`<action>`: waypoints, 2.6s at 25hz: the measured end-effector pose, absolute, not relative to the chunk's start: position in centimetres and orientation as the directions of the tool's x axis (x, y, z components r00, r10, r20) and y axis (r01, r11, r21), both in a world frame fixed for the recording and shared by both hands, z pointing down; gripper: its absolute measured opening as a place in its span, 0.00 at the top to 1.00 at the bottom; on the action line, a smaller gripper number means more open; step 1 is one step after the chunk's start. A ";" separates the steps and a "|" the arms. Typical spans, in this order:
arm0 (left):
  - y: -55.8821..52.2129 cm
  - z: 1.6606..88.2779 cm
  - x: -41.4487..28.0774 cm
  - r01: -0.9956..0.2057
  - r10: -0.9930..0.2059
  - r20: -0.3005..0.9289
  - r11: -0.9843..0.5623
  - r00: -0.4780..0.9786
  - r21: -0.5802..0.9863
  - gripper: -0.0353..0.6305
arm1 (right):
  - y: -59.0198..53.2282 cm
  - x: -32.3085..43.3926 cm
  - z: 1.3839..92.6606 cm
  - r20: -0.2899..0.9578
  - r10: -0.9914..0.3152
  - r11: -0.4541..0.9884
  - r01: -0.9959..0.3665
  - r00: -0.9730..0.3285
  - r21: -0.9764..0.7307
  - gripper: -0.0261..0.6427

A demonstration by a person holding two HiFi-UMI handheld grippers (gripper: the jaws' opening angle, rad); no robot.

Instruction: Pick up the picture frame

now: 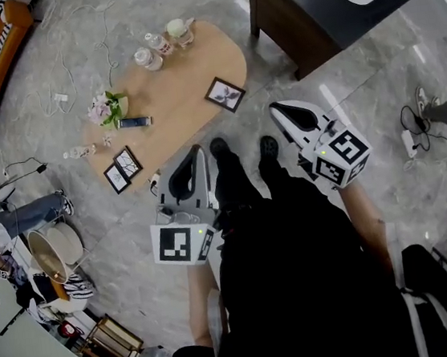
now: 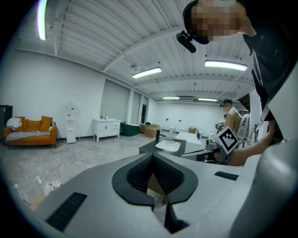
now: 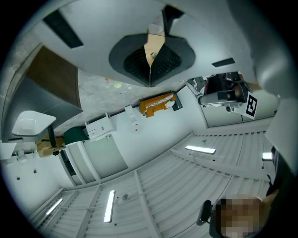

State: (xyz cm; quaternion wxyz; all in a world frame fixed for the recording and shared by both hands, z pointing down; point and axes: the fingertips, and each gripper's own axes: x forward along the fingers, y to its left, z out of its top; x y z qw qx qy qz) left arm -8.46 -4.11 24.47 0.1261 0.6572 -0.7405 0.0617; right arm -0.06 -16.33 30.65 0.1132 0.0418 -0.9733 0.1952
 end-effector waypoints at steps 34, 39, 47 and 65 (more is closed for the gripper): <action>-14.2 40.3 -24.0 -0.957 -0.857 0.437 -0.192 0.272 0.218 0.93 | -17.6 -11.4 61.1 0.539 -0.071 0.644 -0.451 -0.839 -0.618 0.90; -14.5 43.0 -24.2 -0.948 -0.840 0.447 -0.233 0.308 0.215 0.93 | -17.7 -11.0 65.8 0.583 -0.076 0.595 -0.506 -0.809 -0.625 0.82; -14.9 47.1 -23.4 -0.927 -0.783 0.507 -0.241 0.360 0.287 0.93 | -17.0 -11.0 73.0 0.657 -0.046 0.568 -0.561 -0.753 -0.603 0.71; -16.5 53.4 -21.8 -0.898 -0.738 0.517 -0.306 0.434 0.317 0.93 | -16.0 -12.5 84.1 0.649 0.046 0.416 -0.576 -0.759 -0.704 0.62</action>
